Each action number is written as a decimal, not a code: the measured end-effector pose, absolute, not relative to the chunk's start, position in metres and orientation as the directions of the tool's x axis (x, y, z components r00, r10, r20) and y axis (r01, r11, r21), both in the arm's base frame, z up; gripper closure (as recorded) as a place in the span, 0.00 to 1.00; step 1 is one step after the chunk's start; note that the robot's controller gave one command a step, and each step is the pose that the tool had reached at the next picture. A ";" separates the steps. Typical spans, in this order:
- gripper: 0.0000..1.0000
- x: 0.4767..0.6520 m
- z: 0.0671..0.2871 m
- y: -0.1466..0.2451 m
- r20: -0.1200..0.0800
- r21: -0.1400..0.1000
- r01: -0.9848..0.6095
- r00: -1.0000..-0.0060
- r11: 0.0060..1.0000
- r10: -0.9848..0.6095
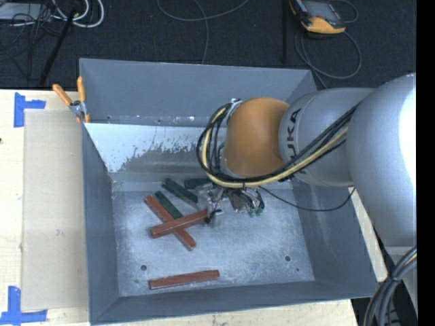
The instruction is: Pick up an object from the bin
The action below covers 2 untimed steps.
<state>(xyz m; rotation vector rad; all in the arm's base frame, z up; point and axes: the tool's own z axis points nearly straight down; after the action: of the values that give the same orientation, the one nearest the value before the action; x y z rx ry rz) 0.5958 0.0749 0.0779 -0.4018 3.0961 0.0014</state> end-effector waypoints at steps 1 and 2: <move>1.00 0.586 0.119 0.066 -0.004 -0.001 -0.298 -0.955 0.955 -0.298; 1.00 0.592 0.249 0.056 -0.010 -0.002 -0.331 -0.944 0.944 -0.331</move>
Offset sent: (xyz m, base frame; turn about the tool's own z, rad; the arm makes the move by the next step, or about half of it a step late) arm -0.0108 -0.0096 0.0388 -0.0452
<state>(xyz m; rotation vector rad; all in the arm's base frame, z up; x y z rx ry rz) 0.5924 0.0563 0.2494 -0.5257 3.0867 -0.0009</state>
